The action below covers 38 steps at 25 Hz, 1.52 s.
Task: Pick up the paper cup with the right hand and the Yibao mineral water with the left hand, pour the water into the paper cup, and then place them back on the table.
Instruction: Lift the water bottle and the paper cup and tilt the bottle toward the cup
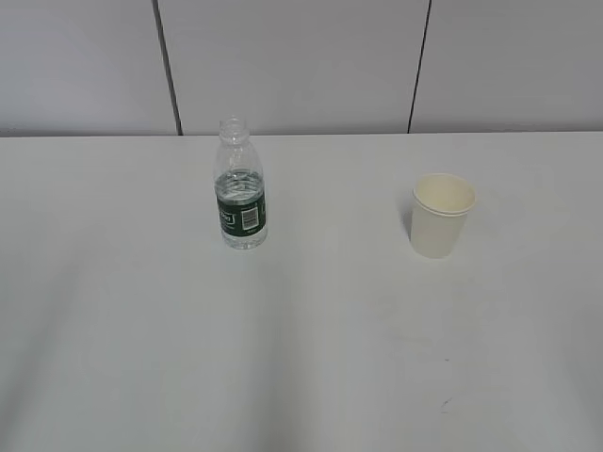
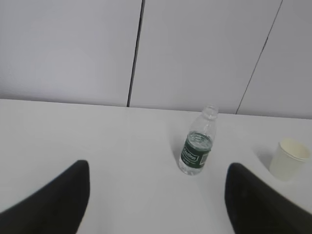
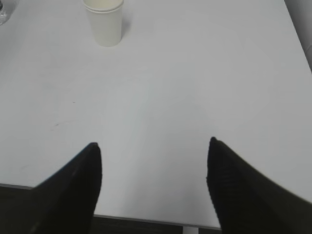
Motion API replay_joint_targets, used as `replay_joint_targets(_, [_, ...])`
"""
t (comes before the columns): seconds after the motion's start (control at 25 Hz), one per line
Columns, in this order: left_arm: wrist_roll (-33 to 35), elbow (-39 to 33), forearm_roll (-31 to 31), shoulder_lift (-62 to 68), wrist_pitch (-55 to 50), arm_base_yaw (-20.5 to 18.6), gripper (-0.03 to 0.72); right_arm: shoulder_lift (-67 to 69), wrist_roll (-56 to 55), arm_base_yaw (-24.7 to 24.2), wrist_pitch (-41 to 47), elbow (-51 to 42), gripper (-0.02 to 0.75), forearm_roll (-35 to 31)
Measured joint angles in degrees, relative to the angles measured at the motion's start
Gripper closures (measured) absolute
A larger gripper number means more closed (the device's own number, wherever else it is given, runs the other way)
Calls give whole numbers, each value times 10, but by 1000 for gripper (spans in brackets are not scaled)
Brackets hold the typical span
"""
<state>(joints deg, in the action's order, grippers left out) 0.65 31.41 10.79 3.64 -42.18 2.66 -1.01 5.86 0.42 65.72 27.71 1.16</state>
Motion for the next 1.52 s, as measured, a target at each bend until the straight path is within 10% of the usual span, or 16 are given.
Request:
replay_joint_targets(0.52, [41, 0, 49, 149, 130, 0, 166, 52, 0, 0, -27, 10, 206, 33])
replay_joint_targets(1.52, [143, -1, 55, 332, 267, 0, 167, 426, -37, 0, -506, 16, 206, -20])
